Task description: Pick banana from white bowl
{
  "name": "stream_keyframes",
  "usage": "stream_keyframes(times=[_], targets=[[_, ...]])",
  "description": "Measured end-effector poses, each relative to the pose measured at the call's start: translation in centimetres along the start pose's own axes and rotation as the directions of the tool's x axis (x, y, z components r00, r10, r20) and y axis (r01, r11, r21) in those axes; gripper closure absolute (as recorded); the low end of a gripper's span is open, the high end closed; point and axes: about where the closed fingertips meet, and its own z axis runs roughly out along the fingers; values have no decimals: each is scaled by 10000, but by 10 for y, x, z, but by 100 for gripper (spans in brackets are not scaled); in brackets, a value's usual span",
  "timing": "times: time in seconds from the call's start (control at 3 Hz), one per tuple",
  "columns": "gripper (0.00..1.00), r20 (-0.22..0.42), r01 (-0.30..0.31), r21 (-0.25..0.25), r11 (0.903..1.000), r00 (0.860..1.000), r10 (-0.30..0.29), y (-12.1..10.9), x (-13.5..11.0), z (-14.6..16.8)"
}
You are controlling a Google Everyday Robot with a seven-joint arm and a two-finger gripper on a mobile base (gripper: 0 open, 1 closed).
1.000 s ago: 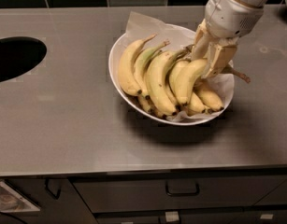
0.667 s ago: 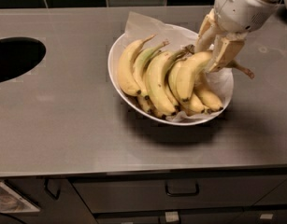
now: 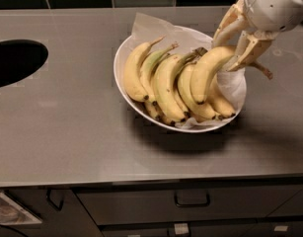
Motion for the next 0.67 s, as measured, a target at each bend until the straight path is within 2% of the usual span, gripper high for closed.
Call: stream_keyframes(times=[0.33, 0.67], targets=[[100, 299, 423, 530, 9977, 9986, -439, -3, -9, -12], [100, 318, 451, 540, 9975, 9984, -469, -3, -9, -13]])
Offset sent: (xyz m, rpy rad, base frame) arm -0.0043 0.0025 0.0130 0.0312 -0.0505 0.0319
